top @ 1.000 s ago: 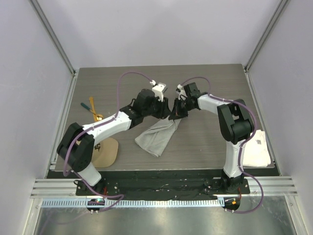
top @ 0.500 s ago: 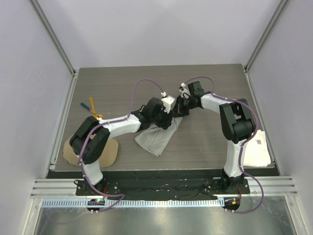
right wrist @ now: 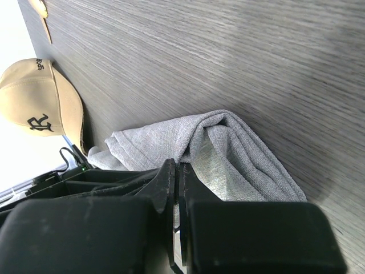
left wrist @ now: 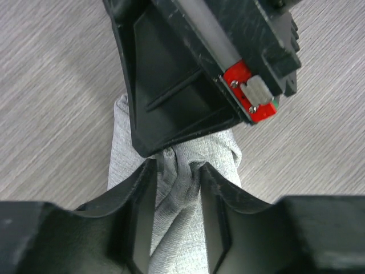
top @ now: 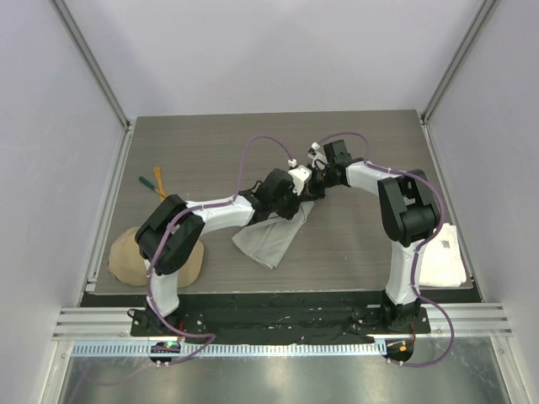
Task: Fold the napkin into a case and place the utensils inside
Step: Stuff the 2/3-rectangle-folded napkin at the center of the board.
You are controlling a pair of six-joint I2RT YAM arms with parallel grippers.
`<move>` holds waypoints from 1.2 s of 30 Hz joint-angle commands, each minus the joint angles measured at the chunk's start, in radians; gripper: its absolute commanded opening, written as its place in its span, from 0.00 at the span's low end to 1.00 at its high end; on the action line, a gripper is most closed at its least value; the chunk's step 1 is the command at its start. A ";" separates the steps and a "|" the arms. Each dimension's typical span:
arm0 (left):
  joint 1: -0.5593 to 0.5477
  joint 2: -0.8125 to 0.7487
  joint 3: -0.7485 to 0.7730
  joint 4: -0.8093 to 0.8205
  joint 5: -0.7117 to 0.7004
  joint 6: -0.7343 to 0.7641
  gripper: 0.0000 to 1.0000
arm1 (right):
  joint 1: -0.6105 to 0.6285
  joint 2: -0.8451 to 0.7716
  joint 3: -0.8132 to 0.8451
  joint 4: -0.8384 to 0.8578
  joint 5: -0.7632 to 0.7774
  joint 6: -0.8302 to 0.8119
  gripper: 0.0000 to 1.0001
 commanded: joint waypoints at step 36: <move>0.108 0.152 0.132 -0.084 0.166 -0.628 0.00 | 0.065 -0.321 -0.138 -0.029 0.454 -0.166 0.30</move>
